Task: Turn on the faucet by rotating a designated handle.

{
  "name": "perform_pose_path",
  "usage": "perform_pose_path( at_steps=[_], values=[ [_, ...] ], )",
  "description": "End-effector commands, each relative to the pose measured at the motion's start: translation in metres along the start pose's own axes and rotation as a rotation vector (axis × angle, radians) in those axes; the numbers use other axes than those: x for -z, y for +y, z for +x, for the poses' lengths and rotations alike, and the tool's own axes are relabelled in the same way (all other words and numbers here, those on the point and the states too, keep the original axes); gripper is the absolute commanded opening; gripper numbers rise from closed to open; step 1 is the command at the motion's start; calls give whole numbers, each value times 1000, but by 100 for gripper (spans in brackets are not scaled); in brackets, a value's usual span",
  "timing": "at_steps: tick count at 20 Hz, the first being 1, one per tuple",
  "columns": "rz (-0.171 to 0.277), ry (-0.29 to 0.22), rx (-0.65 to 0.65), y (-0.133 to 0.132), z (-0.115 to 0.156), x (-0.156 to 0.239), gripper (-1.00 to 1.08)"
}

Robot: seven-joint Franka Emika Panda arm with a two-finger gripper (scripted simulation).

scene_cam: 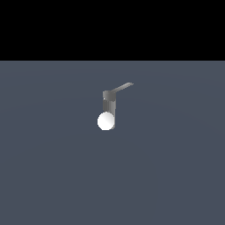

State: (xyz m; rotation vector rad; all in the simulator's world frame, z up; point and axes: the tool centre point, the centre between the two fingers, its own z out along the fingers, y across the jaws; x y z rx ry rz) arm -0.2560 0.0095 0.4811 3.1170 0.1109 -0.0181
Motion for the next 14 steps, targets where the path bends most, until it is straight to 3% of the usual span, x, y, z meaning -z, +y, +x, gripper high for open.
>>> perform_pose_path(
  at_steps=[1,14],
  values=[
    [0,0,0,0,0,0,-100],
    [3,-1,-101,-12,21,-19,-100]
  ],
)
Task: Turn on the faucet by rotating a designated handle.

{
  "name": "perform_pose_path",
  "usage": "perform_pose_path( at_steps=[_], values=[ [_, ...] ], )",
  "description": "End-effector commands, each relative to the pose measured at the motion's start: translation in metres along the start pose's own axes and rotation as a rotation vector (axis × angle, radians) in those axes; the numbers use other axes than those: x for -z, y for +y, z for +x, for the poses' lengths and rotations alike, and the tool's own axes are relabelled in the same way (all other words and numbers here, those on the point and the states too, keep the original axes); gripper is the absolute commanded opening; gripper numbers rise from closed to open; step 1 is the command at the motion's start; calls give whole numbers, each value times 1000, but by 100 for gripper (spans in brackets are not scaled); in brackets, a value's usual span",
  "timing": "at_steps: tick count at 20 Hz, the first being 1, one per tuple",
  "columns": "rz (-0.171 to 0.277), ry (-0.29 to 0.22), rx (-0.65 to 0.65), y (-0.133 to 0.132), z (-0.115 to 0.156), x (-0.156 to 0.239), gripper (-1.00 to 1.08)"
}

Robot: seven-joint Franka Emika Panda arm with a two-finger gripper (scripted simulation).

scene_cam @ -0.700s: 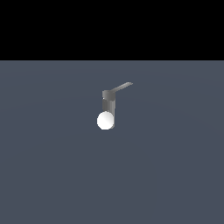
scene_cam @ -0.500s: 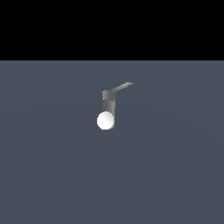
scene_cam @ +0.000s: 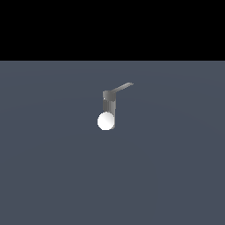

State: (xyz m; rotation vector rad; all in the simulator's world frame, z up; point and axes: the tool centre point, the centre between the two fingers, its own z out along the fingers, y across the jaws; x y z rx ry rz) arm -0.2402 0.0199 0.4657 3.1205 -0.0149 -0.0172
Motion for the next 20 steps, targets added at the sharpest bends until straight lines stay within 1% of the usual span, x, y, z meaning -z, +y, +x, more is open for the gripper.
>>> perform_pose_path(
  at_steps=[1,7,14,20],
  values=[
    [1,-1,-37,-5,7,-7,-100],
    [4,-2,-162,-18,34,-31,-100],
    [9,-3,-334,-31,74,-63,-100],
    [13,-4,-483,-37,110,-91,-100]
  ],
)
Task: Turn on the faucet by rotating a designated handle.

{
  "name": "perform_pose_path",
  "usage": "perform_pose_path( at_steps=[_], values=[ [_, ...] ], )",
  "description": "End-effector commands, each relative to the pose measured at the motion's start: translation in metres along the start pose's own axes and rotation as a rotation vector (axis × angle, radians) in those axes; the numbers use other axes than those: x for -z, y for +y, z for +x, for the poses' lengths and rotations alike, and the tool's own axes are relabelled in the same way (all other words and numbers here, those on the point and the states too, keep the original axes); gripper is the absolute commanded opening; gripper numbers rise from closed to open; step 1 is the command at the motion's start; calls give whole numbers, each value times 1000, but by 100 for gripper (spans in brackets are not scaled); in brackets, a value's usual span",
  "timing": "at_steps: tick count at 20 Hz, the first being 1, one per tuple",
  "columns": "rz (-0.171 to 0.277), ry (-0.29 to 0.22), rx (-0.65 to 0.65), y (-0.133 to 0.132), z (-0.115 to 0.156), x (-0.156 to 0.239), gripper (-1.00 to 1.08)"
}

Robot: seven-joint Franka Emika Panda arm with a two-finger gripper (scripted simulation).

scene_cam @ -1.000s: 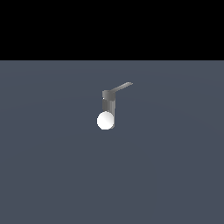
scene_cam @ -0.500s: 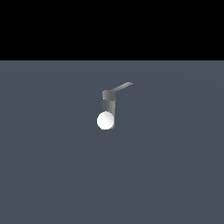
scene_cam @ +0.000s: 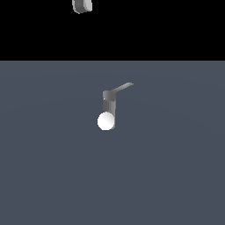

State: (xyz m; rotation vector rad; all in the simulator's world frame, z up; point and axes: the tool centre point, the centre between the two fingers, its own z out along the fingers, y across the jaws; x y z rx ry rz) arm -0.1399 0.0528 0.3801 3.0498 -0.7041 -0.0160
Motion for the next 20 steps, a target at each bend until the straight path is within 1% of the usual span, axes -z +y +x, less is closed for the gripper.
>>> perform_pose_path(
  at_steps=[1,11,20],
  values=[
    [2,0,-64,-8,13,-12,-100],
    [8,-2,-314,-30,71,-59,-100],
    [11,-1,-549,-36,129,-102,-100]
  ],
)
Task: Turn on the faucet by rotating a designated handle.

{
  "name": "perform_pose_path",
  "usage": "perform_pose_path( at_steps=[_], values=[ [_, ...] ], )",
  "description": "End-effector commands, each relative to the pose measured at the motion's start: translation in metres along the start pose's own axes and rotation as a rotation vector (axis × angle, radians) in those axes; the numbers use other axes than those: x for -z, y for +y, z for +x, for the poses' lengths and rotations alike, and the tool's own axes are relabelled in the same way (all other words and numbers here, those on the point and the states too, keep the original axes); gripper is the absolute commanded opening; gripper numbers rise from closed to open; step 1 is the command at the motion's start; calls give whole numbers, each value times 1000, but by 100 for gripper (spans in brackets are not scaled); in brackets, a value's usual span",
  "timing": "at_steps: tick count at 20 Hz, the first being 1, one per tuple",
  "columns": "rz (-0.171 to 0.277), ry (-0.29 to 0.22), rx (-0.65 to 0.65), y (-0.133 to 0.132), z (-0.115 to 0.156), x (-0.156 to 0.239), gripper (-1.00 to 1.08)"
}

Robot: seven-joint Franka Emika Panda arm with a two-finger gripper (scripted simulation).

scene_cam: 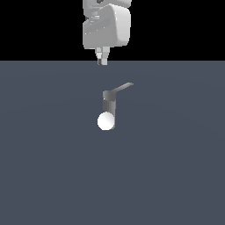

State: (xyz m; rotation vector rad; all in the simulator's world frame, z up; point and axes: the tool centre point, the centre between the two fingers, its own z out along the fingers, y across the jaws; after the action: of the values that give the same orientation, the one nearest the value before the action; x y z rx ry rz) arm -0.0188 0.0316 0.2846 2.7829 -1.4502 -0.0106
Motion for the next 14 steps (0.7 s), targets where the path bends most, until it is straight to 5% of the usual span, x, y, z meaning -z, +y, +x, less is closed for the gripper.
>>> perform_pose_path(
  at_steps=[1,14],
  values=[
    [1,1,-69,-8,15,-13,-100],
    [4,4,-433,-32,104,-78,-100]
  ],
)
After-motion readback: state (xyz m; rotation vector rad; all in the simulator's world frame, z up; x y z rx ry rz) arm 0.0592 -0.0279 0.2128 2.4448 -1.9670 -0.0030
